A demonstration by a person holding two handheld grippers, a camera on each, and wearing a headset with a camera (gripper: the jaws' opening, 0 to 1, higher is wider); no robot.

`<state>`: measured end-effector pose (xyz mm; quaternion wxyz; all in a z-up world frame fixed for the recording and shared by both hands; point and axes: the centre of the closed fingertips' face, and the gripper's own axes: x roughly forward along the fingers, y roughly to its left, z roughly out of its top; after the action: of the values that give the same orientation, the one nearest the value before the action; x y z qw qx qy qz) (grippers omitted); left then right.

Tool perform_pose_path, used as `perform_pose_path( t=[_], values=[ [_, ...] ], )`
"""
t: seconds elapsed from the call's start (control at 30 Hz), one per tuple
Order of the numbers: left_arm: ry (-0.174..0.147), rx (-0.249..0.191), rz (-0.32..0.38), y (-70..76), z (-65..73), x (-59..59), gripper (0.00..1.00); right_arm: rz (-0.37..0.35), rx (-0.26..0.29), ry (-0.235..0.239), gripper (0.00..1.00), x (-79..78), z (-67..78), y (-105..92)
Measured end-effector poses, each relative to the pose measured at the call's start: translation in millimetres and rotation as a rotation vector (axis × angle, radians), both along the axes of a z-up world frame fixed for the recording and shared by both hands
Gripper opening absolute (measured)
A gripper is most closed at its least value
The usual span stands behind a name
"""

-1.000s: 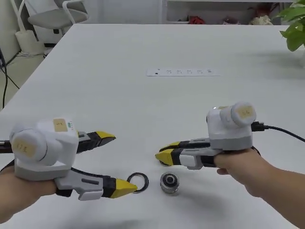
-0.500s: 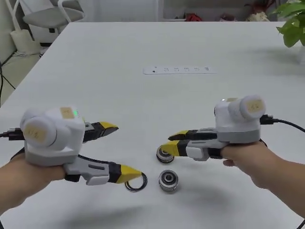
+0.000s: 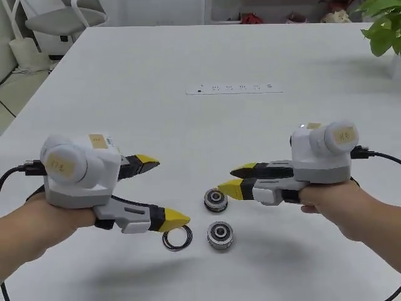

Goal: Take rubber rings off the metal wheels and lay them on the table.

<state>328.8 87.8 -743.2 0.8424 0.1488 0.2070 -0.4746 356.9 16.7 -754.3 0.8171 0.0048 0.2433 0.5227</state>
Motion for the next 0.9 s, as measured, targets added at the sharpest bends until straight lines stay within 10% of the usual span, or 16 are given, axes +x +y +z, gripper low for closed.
perform_pose_path(
  t=[0.9],
  values=[
    [0.057, 0.004, 0.002, -14.2, -20.9, 16.6, 0.72, 0.049, -0.083, 0.014, 0.28, -7.0, -29.2, -9.7]
  ],
)
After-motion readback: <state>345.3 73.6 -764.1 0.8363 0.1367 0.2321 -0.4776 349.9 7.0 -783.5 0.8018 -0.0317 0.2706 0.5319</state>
